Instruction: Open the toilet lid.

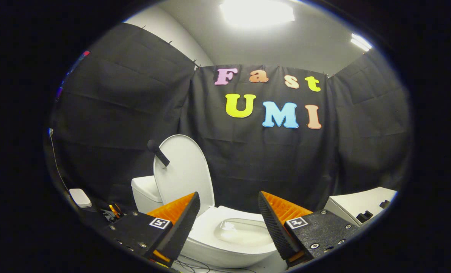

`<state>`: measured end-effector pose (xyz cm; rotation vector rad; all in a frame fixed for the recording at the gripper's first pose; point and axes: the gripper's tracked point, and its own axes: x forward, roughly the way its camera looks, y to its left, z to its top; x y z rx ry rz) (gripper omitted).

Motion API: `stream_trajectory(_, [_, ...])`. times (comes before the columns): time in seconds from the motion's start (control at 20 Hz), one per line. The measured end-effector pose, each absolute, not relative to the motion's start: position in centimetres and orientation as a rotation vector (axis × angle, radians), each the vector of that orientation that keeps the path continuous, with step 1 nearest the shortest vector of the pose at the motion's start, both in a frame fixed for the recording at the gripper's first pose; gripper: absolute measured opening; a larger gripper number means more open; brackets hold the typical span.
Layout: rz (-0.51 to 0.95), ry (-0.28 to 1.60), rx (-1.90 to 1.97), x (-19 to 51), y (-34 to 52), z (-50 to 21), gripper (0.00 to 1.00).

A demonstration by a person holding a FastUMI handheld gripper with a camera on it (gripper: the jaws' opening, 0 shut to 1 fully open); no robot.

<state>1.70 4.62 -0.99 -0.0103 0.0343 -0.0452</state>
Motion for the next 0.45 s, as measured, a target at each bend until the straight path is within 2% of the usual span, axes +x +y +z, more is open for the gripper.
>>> stream_trajectory(0.45, [-0.047,0.053,0.01,1.72,4.48,-1.65,0.95])
